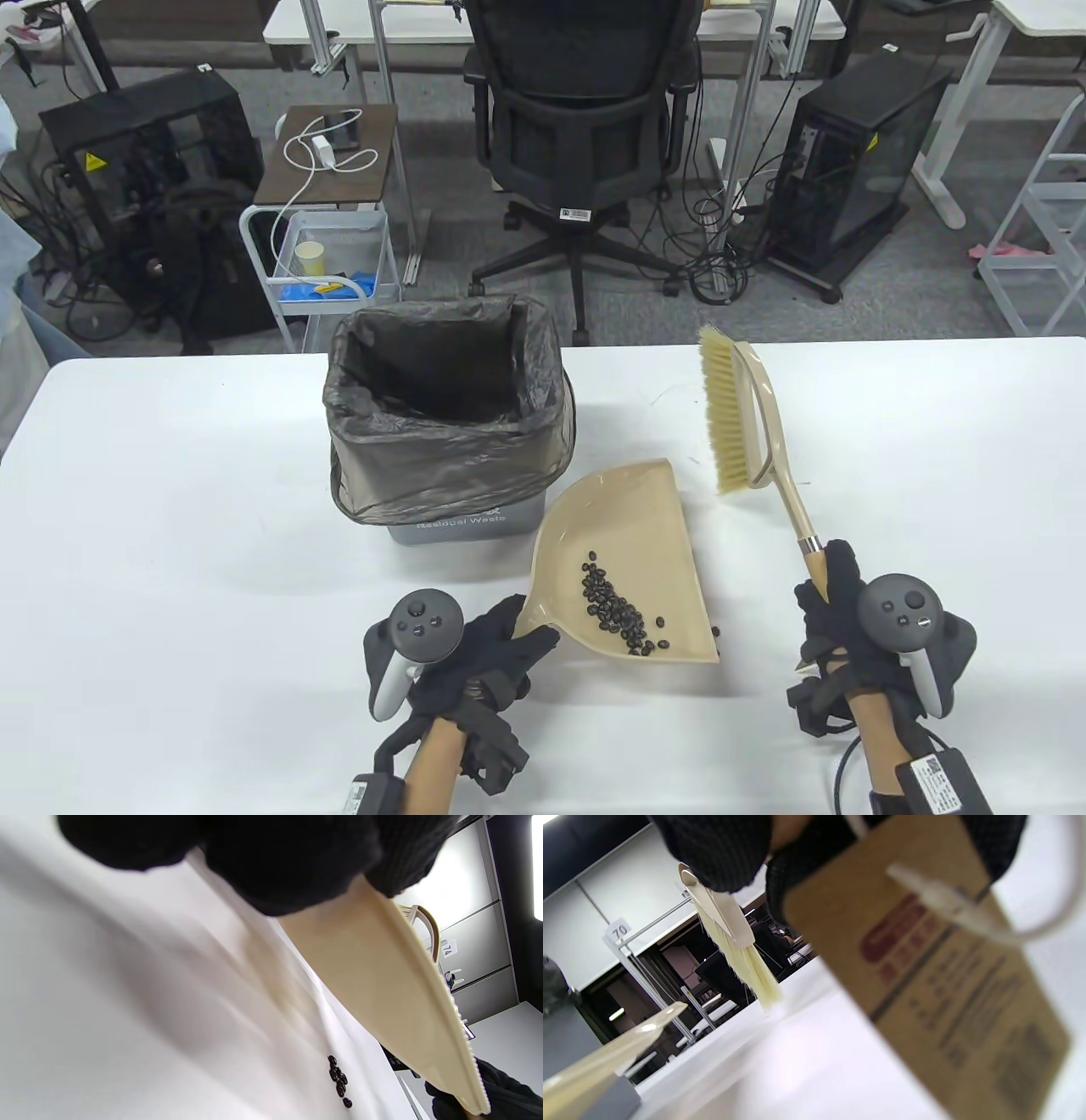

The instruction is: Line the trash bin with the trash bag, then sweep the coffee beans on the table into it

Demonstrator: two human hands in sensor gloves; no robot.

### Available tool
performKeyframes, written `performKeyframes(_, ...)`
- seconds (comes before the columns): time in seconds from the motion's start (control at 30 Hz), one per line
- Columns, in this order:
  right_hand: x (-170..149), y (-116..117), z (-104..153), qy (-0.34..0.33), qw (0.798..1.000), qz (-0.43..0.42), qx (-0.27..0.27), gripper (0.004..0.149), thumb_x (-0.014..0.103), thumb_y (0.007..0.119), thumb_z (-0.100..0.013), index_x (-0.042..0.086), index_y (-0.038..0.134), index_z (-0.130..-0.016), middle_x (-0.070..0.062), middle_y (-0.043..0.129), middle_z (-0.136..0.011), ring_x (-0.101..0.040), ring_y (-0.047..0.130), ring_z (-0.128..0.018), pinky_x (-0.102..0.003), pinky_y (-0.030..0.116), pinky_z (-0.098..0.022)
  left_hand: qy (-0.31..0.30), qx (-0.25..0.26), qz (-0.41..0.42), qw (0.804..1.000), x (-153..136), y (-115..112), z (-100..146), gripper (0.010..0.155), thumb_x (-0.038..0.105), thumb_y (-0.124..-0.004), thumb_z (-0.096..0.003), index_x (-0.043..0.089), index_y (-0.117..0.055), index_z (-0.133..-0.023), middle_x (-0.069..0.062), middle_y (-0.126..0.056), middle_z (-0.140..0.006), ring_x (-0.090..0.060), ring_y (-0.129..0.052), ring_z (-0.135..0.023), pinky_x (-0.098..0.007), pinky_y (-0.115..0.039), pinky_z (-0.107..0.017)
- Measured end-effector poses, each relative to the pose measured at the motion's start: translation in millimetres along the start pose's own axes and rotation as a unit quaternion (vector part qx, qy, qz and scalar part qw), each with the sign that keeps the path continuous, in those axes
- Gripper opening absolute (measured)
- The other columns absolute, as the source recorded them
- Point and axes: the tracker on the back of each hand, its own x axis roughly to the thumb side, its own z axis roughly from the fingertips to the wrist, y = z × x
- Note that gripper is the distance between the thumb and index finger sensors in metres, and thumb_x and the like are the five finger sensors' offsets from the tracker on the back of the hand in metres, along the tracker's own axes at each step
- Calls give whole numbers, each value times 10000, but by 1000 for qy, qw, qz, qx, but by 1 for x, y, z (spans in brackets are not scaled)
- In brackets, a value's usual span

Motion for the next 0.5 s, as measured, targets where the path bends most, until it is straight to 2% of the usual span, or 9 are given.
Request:
performKeyframes(0.07, -2, -1, 0, 8, 999, -39, 12, 694, 324, 803, -420, 110, 513, -1013, -71, 898, -740, -221, 999, -351, -440, 824, -331, -1, 0, 1, 1000, 5, 1, -1, 688, 494, -816, -562, 45, -629, -1049, -116, -917, -789, -52, -1024, -316, -335, -894, -248)
performKeyframes(0.27, -7, -4, -2, 14, 997, -73, 19, 694, 330, 805, -417, 109, 520, -1011, -67, 903, -738, -213, 1005, -342, -435, 832, -324, -2, -43, 53, 998, 22, 4, -9, 691, 488, -814, -572, 39, -615, -1057, -120, -908, -801, -54, -1022, -329, -335, -890, -250)
performKeyframes(0.37, -13, -4, -4, 40, 991, -122, 45, 695, 326, 804, -421, 98, 517, -1011, -76, 902, -738, -218, 1003, -340, -439, 829, -320, -5, -45, 42, 998, 41, 5, -10, 693, 488, -811, -573, 39, -608, -1062, -120, -904, -810, -52, -1023, -338, -334, -890, -256)
performKeyframes(0.5, -15, -8, -4, 40, 990, -131, 44, 695, 326, 803, -423, 96, 515, -1012, -79, 901, -740, -220, 1003, -342, -437, 828, -323, -14, -47, 42, 998, 68, 10, -7, 698, 477, -806, -578, 36, -588, -1073, -125, -895, -831, -50, -1023, -365, -329, -890, -266)
